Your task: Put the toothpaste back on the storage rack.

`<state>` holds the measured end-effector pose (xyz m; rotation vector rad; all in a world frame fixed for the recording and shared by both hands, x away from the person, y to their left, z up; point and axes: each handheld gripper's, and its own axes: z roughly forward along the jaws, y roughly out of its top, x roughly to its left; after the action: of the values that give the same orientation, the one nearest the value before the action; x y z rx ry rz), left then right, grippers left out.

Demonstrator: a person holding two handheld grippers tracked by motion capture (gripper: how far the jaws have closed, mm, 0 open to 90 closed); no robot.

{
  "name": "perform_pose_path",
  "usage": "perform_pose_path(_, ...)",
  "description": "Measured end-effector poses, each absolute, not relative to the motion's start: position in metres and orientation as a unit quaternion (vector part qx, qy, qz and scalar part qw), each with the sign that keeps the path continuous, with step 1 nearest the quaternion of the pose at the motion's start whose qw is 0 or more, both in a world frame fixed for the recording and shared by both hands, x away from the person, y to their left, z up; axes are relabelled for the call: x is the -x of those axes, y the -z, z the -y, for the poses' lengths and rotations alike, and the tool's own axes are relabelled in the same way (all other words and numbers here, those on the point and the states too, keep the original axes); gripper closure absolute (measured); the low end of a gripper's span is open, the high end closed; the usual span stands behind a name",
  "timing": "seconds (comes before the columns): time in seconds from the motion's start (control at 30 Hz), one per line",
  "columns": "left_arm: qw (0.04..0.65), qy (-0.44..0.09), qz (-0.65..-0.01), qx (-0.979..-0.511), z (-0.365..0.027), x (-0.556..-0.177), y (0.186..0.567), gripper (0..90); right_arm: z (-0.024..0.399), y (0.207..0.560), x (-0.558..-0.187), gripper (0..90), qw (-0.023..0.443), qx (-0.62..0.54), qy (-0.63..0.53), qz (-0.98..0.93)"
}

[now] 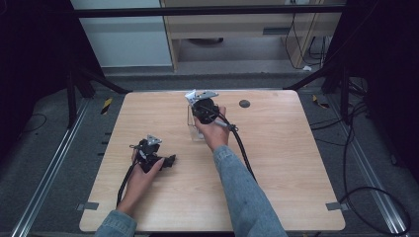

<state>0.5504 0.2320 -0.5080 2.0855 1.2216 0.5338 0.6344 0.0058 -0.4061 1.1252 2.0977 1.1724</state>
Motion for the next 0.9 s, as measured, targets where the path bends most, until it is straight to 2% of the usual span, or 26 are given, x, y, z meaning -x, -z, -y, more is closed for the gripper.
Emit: perform_pose_path(0.9, 0.327, -0.204, -0.466, -0.796, -0.232, -0.550, 0.508, 0.0, -0.018, 0.406, -0.642, 79.0, 0.246, -0.411, -0.416, -0.773)
